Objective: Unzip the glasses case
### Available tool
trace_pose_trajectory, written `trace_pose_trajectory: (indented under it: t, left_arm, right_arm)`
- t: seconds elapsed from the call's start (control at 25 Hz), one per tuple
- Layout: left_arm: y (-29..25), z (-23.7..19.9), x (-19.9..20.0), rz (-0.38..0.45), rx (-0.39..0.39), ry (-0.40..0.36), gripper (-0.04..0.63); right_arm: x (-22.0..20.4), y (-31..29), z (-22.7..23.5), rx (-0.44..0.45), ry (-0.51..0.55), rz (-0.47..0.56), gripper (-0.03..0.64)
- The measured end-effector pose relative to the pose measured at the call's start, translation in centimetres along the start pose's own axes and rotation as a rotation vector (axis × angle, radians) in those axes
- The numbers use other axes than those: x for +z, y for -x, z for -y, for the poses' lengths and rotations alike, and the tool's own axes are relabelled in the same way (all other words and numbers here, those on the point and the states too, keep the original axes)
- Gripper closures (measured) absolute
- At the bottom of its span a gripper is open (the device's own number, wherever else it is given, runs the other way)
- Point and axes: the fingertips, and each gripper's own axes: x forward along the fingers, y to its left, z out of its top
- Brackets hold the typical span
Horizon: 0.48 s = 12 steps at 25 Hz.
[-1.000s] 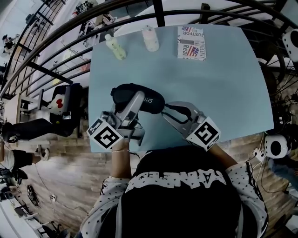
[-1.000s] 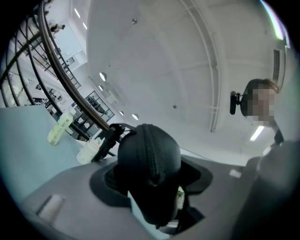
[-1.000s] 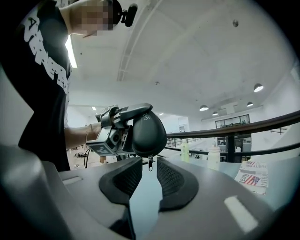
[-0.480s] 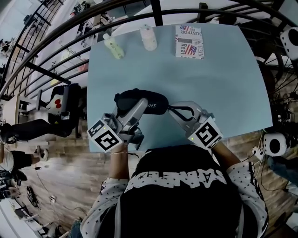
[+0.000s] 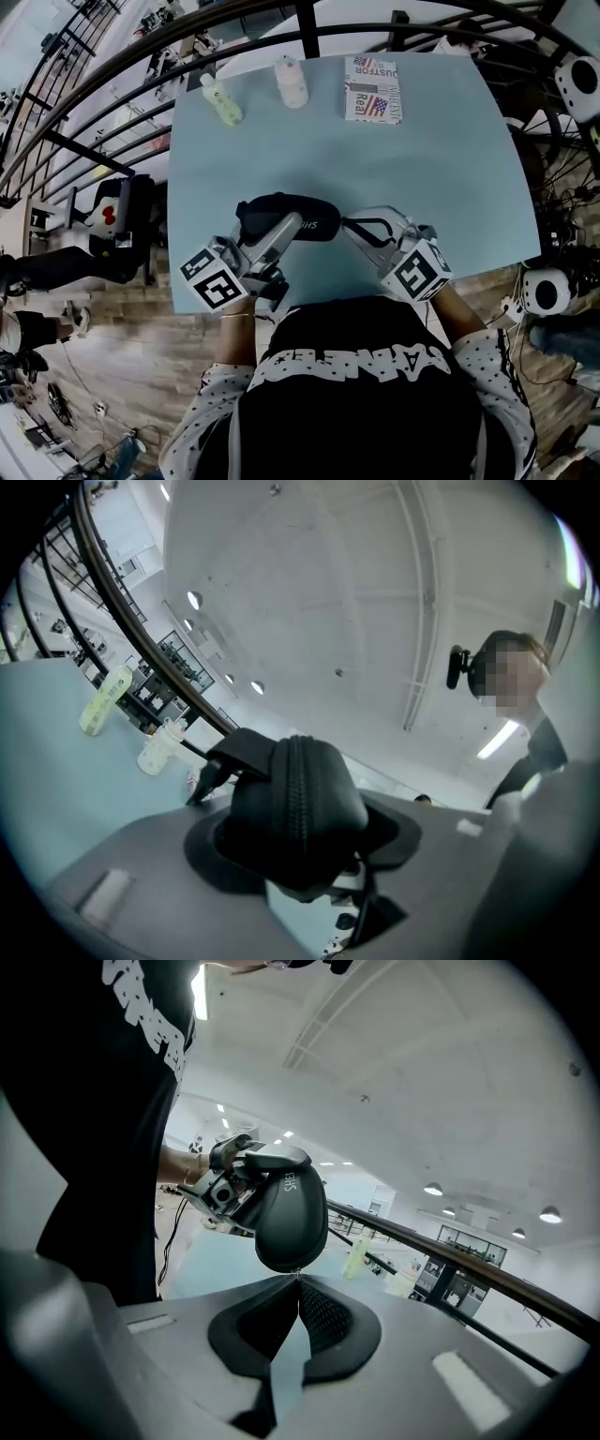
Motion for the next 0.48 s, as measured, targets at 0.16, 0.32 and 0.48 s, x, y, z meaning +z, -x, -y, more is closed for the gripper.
trace_pose_trajectory:
  t: [0.16,0.32,0.48]
  left_arm:
    - [-0.5,0.3,-0.3,-0.027,-0.014,-0.025,0.595]
    - [-0.8,0.5,-0.1,-0.031,-0.032,-0.033,0.595]
    - [-0.9,0.7,0.0,-0.048,-0.043,-0.050,0.595]
  right_arm:
    - [-0.1,0.2,0.8,-0.004,0.031,-0.017,0.607]
    - [0.3,0.4,1.4,0.008,0.084,-0.030,0.607]
    - [0.6,0.3,1.9,0.018,0.114,-0.037,0.607]
